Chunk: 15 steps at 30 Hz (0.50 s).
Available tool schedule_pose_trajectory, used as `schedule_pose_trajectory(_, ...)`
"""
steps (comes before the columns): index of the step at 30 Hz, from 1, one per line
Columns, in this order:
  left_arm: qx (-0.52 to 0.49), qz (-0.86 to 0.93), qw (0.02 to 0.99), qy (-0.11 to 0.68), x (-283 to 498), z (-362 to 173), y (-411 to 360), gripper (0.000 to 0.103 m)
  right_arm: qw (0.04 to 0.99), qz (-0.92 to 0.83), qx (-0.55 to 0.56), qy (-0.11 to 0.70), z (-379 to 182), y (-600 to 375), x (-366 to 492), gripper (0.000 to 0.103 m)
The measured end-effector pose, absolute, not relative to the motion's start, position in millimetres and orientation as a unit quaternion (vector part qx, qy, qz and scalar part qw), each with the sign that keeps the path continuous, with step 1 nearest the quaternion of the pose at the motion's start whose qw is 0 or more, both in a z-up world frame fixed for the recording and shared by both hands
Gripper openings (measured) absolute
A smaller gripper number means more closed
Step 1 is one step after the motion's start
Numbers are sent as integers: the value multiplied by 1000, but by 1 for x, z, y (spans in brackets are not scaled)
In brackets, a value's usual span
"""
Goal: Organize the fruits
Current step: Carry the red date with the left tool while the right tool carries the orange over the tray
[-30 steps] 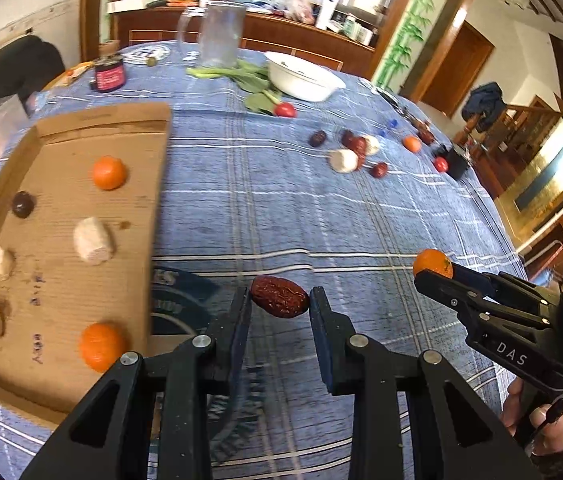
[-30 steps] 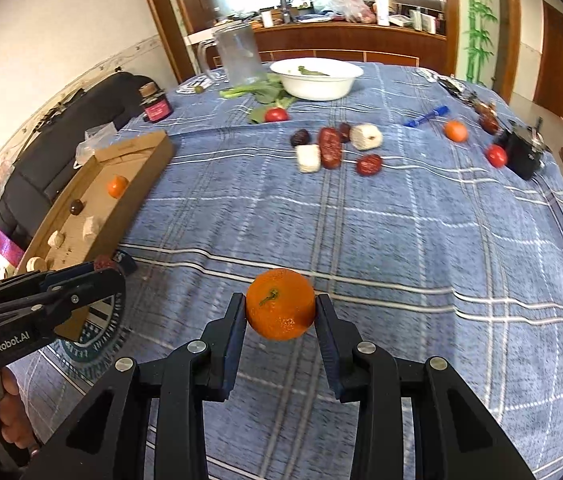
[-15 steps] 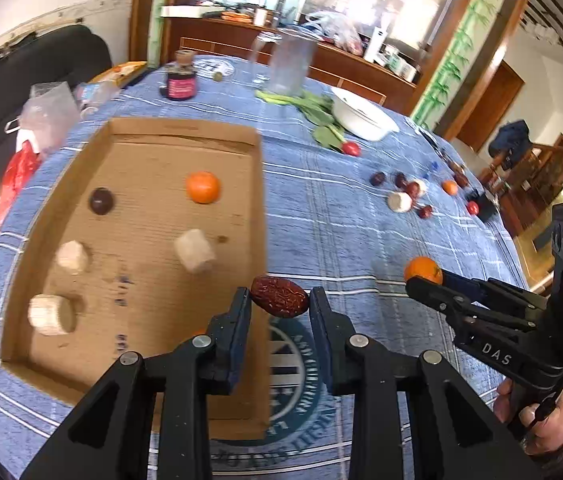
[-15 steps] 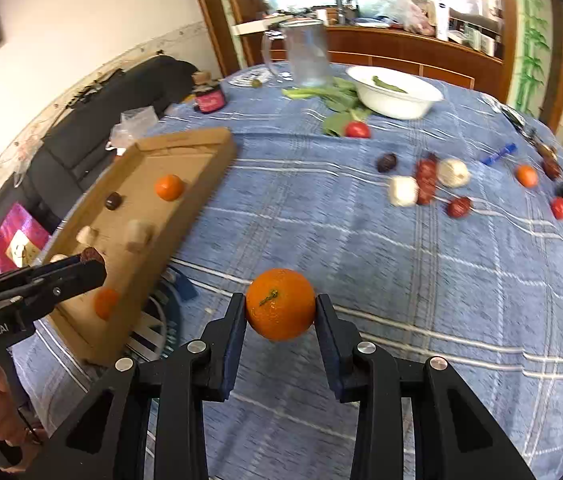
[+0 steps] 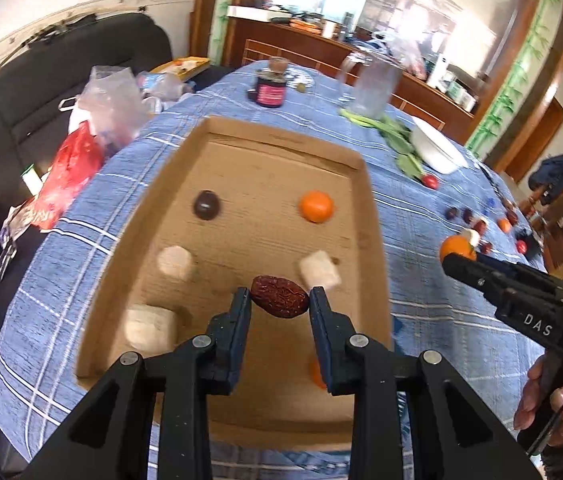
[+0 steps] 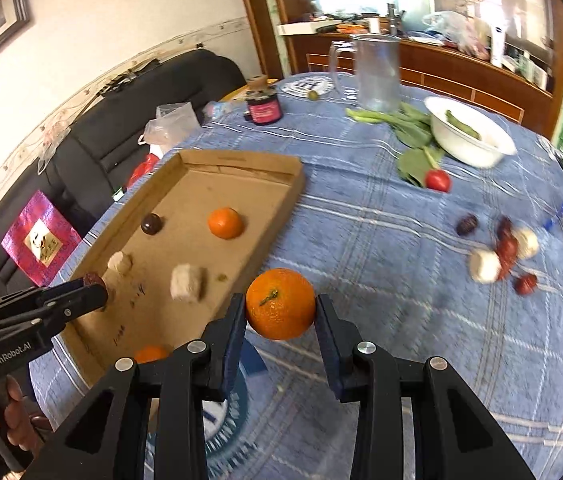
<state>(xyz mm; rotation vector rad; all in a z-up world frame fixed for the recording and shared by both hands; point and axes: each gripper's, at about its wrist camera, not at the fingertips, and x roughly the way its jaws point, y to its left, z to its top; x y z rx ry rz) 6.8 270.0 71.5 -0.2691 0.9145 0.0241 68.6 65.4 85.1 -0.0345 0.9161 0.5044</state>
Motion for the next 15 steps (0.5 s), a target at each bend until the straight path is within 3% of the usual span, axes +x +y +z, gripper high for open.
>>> schedule_pose_trajectory(15, -135, 42, 871, 470, 62, 43, 293, 29, 861, 258, -52, 436, 69, 135, 141, 38)
